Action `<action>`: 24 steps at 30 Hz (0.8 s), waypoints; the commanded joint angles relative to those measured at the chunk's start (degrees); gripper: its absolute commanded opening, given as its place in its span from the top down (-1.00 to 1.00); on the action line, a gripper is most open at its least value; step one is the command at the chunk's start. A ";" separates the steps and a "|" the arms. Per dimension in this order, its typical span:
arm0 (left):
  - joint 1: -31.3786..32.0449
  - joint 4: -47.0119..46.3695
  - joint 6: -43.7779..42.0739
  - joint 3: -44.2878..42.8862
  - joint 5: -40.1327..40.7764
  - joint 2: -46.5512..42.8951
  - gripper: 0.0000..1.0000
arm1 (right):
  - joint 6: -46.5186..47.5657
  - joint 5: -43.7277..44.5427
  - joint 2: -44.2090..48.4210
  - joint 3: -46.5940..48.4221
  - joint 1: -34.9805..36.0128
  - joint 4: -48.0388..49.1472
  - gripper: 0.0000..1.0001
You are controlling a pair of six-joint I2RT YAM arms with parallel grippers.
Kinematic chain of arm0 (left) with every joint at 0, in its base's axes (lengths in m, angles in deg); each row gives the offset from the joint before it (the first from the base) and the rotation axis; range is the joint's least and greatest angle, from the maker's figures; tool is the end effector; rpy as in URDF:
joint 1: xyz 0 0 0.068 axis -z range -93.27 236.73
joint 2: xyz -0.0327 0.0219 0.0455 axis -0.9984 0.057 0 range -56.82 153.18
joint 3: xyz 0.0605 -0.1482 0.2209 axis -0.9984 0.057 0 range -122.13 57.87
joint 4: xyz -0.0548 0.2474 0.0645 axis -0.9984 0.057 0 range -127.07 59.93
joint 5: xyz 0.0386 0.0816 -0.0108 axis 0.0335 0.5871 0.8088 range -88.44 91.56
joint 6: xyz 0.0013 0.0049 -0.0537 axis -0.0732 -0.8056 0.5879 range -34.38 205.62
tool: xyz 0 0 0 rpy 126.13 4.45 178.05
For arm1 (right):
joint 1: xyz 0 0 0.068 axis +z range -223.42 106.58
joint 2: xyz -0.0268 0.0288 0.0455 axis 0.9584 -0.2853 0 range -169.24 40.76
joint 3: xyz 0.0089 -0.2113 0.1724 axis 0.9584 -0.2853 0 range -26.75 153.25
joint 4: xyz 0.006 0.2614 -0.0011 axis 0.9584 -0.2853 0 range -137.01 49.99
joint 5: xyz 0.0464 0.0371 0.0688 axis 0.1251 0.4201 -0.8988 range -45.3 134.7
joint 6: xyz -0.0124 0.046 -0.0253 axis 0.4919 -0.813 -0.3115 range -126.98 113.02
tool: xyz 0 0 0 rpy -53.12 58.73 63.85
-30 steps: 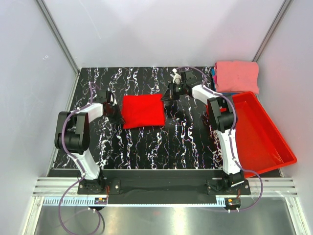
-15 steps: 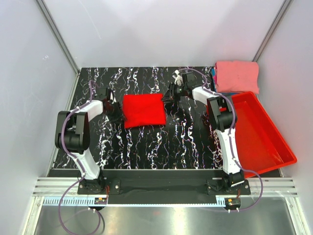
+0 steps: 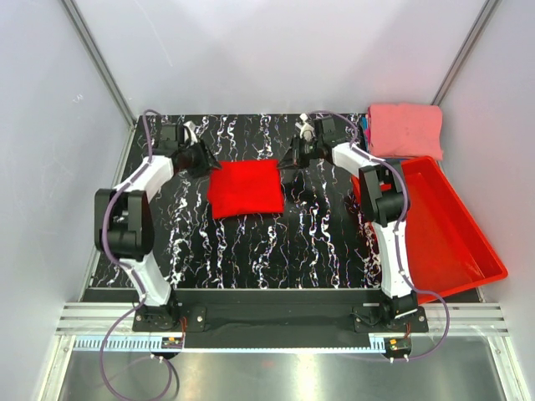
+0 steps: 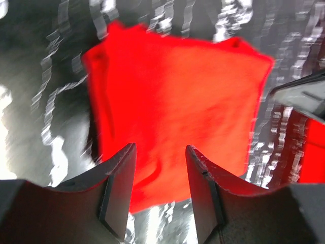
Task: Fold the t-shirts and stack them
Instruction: Fold the tshirt
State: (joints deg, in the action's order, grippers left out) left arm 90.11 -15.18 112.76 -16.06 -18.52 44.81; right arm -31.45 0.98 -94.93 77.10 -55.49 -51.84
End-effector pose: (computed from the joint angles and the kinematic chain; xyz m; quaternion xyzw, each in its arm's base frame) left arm 0.3862 -0.0351 0.2295 -0.1313 0.9167 -0.2473 0.2850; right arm 0.4880 0.1838 0.1507 -0.0975 0.8602 0.4512 0.2165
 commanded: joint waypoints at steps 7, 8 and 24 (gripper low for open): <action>0.14 -12.13 0.64 -10.25 -10.07 15.26 0.03 | -3.22 -11.03 -5.78 10.29 -0.09 4.63 0.66; 0.14 -12.22 0.55 -11.14 -9.72 17.27 0.03 | -3.39 -11.29 -6.94 11.45 -0.18 4.54 0.65; -0.92 -11.78 1.69 -14.67 -11.31 14.76 -0.09 | -5.41 -7.61 -10.13 21.06 -2.38 0.76 0.57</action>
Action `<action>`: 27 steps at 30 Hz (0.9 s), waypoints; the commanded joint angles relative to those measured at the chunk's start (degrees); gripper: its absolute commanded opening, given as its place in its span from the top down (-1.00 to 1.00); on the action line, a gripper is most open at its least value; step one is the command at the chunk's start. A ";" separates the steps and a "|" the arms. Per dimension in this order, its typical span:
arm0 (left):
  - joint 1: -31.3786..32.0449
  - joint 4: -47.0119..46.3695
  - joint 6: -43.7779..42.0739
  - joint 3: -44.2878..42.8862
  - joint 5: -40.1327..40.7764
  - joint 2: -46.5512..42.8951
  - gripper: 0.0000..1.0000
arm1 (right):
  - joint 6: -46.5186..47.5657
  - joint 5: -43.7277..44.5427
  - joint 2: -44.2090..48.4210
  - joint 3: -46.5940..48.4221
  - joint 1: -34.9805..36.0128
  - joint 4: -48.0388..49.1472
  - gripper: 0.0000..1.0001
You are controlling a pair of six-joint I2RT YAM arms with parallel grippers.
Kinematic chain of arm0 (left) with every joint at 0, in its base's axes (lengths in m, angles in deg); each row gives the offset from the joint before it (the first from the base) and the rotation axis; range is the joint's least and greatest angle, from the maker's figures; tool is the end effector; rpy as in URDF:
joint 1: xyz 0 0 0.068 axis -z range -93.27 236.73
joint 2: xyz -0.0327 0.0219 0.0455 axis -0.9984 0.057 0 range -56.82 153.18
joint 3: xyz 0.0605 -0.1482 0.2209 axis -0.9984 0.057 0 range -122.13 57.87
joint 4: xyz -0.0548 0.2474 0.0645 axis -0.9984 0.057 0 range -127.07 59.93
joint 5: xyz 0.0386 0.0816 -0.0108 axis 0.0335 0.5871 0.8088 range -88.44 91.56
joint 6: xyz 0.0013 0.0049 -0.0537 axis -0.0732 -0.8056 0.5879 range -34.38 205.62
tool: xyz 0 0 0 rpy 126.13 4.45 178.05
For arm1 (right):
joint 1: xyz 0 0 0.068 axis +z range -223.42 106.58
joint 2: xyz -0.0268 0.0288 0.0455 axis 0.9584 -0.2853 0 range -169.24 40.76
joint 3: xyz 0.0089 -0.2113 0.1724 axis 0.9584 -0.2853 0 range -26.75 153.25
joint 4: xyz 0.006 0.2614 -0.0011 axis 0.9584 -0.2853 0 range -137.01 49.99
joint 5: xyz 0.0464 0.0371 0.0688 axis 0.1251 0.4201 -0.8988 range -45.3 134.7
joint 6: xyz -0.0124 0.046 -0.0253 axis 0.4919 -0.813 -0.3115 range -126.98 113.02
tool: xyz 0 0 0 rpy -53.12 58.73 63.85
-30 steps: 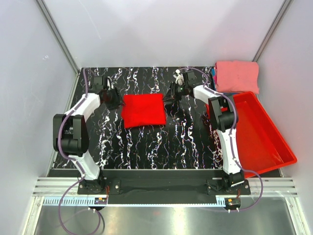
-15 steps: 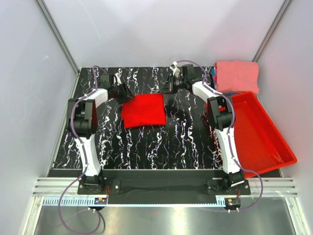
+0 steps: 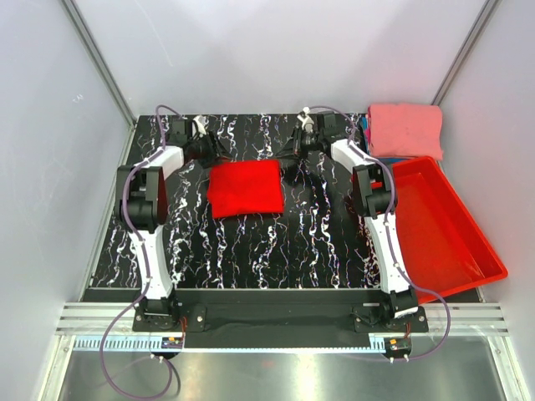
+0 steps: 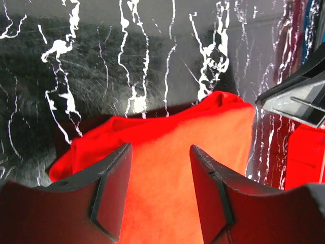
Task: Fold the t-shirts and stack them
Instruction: Fold the tshirt
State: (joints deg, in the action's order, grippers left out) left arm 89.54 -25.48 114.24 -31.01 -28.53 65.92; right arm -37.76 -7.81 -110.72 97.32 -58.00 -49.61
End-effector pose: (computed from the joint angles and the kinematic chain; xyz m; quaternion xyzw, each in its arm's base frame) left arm 0.4717 -0.0411 0.1742 -0.1037 0.8931 -0.3303 0.2873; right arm 0.5453 0.1797 0.1223 -0.0883 0.8218 0.5212 0.2126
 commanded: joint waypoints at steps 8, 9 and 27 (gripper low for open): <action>0.88 4.13 -0.67 10.81 2.31 -19.19 -0.11 | 4.67 3.46 13.83 -7.87 1.45 -4.79 0.08; 1.23 5.01 -1.11 12.23 2.75 -20.51 -0.11 | 5.38 4.95 15.06 -9.45 1.54 -5.50 -0.07; 8.27 13.81 -12.62 34.12 5.74 -56.28 -0.15 | 13.30 16.21 9.45 -3.40 1.54 -16.50 -0.99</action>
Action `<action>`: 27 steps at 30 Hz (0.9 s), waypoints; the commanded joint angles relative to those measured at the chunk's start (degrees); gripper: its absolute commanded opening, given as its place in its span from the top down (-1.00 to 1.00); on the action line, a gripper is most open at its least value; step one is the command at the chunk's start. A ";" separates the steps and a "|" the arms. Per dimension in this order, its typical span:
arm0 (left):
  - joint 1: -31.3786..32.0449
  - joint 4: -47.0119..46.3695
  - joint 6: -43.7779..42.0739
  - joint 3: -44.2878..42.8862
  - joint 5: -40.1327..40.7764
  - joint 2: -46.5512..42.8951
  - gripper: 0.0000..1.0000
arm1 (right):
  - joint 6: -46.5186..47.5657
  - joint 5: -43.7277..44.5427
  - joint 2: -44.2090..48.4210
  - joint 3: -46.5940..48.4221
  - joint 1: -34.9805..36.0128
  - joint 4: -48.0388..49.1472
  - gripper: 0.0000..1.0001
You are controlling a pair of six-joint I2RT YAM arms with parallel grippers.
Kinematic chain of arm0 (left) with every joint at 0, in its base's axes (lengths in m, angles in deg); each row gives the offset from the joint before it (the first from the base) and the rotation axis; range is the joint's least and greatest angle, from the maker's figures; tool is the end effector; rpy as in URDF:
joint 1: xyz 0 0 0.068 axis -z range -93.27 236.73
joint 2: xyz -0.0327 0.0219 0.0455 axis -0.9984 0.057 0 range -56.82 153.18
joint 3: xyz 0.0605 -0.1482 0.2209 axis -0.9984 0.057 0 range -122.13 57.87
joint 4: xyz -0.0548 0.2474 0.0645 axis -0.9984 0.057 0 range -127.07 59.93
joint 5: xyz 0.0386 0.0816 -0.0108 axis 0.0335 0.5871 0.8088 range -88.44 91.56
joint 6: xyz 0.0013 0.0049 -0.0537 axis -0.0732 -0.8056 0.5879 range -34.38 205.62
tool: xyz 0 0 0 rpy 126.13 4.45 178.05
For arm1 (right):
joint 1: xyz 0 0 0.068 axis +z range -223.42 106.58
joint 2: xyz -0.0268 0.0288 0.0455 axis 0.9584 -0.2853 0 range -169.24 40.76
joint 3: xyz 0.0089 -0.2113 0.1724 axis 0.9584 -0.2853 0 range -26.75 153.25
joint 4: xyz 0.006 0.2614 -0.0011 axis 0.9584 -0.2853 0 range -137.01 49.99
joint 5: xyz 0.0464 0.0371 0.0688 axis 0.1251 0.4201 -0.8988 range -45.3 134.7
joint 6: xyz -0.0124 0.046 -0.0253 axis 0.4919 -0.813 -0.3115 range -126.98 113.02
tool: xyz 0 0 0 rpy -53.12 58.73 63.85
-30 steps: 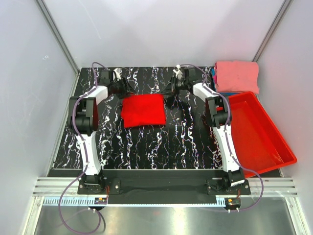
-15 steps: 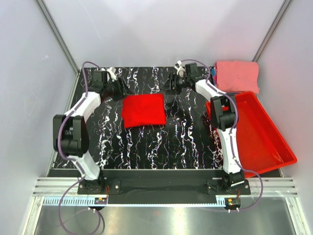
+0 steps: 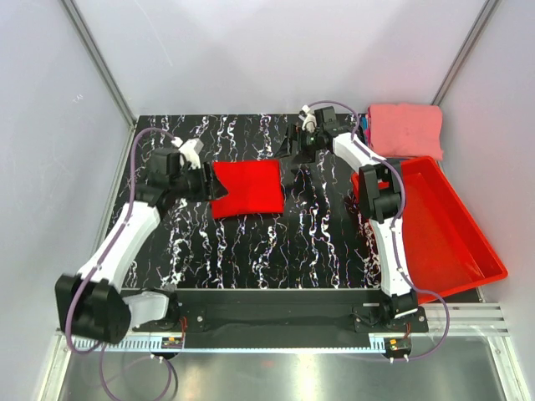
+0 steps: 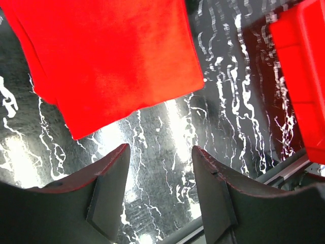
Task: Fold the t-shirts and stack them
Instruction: Fold the tshirt, then neatly place the folded tshirt to the corner
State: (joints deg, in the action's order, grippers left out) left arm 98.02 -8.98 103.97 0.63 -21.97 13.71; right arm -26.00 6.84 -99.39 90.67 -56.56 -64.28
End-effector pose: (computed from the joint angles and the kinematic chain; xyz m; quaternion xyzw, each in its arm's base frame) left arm 0.2563 -0.0657 0.2939 0.0289 0.8957 -0.2826 0.3421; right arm 0.5119 0.1780 0.1686 -0.1023 0.8822 0.3940 0.2368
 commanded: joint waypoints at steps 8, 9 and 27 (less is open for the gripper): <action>0.31 -5.33 -1.74 5.29 -1.61 -10.40 -0.16 | 2.94 0.51 -4.33 3.51 0.10 -1.83 -0.99; 0.31 -5.51 -1.65 5.29 -1.61 -10.75 -0.15 | 3.20 -0.01 -4.33 3.34 0.10 -1.92 -0.99; 0.31 -6.83 -0.86 5.81 -1.34 -11.37 -0.15 | 2.15 -7.31 -4.77 0.78 0.89 3.71 -0.99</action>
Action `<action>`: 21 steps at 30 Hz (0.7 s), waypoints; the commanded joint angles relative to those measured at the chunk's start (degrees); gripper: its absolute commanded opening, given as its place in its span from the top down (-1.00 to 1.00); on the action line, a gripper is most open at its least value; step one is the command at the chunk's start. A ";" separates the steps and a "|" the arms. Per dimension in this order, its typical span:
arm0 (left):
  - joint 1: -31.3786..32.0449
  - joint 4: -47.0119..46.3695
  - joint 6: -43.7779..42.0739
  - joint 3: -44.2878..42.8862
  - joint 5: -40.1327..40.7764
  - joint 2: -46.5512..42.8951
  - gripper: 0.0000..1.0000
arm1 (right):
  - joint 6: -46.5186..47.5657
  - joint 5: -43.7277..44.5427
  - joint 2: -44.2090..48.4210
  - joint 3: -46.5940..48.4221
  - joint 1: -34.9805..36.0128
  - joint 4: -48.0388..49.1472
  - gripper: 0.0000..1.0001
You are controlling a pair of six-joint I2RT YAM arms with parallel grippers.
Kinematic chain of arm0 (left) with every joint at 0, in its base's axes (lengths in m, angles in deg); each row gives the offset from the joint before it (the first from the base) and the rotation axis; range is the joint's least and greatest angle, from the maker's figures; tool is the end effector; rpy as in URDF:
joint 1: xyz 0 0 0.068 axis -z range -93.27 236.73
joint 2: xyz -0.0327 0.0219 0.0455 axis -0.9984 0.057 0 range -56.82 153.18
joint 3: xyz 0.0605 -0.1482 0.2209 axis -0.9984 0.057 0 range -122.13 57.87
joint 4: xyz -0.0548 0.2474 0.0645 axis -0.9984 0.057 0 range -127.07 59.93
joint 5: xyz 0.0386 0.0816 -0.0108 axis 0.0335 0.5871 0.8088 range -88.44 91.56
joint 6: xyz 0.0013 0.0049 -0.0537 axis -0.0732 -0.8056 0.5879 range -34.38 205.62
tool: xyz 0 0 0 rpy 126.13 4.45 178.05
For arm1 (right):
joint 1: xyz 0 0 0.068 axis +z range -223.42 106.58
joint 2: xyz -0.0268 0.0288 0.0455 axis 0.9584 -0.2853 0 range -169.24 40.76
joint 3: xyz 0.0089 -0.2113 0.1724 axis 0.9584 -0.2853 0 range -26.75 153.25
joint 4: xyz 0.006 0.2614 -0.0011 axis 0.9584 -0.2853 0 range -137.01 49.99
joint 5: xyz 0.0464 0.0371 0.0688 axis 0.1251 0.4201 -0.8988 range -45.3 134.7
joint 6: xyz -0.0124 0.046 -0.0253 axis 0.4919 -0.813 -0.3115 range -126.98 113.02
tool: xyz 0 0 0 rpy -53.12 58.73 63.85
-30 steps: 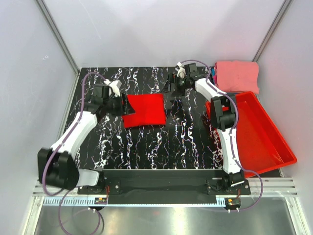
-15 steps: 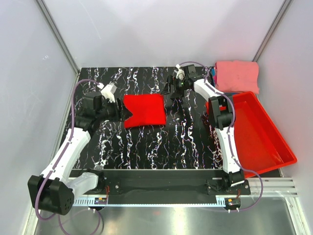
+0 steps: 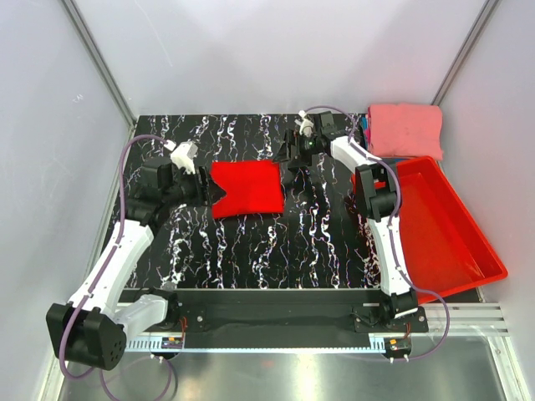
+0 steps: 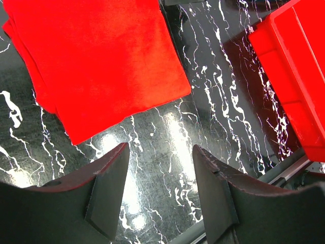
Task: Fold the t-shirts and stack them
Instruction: Neatly place the folded tshirt to the corner
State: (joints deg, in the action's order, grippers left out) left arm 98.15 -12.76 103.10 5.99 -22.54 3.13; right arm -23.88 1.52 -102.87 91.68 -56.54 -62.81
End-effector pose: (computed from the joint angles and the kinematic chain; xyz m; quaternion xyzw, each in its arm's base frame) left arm 0.2213 -0.0596 0.3099 0.0552 0.8611 -0.2946 0.4107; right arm 0.5161 0.1821 0.1456 -0.1317 0.8681 0.4256 0.2190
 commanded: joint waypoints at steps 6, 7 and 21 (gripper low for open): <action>0.18 -3.05 0.10 0.55 -1.04 -0.79 -0.15 | 1.17 1.86 -3.49 2.50 2.71 -0.57 -0.92; 0.18 -3.13 0.10 0.55 -0.87 -0.79 -0.15 | 1.43 2.39 -3.67 2.77 3.15 -1.27 -0.91; 0.18 -3.57 0.19 0.99 -0.69 -1.58 -0.15 | 5.30 3.02 -8.42 7.78 3.68 -7.43 -0.50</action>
State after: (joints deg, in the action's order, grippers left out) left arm 98.15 -13.28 103.25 6.89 -22.54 3.11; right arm -21.28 3.16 -107.59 98.65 -53.39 -65.26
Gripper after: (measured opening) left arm 0.580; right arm 0.761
